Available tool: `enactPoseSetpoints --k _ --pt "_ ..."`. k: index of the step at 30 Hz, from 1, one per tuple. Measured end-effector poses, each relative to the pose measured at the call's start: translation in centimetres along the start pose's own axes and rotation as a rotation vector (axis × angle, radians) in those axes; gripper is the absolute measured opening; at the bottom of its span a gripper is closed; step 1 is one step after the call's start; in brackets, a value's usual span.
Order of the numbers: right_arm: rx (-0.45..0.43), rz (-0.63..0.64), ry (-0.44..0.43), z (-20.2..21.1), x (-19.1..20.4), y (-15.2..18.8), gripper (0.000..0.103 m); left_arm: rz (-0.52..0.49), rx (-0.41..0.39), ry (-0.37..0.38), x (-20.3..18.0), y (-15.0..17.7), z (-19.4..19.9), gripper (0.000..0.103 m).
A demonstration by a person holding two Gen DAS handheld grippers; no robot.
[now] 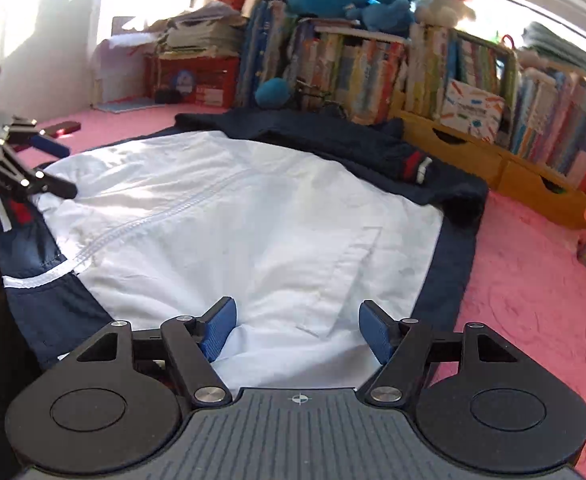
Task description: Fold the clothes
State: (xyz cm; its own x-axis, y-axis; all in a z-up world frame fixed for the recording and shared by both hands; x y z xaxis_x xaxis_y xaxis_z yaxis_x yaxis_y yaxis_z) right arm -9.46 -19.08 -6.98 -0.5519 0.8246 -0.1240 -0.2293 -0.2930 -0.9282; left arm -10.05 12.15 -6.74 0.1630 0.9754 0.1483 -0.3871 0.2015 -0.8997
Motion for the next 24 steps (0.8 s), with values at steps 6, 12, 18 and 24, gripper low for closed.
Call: enactPoseSetpoints --k 6,12,18,24 --pt "-0.094 0.108 0.161 6.2 0.5 0.3 0.072 -0.021 -0.096 0.060 -0.6 0.0 6.4 0.093" --pt "-0.136 0.113 0.002 8.2 5.6 1.4 0.083 -0.195 -0.137 0.177 -4.5 1.6 8.6 0.103" --pt "-0.171 0.179 0.051 6.9 8.2 1.9 0.087 -0.292 -0.130 0.010 -5.0 2.6 6.6 0.103" --pt "-0.237 0.164 0.253 5.8 6.8 1.3 0.093 -0.147 -0.178 -0.202 -2.0 1.5 5.5 0.103"
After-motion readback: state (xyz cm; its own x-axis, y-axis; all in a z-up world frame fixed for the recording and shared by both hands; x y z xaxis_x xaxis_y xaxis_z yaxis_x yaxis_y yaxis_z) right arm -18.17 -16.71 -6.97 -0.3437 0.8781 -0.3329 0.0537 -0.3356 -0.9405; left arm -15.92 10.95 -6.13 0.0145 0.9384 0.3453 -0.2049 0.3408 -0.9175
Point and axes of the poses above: each gripper's, at about its wrist camera, not at the fingertips, and z roughly against the way its jaws point, x to its left, y to its underside, the point moved 5 cm from there along -z, roughly the way its jaws point, and after that the axes turned 14 degrees about -x, right-handed, at the moved point
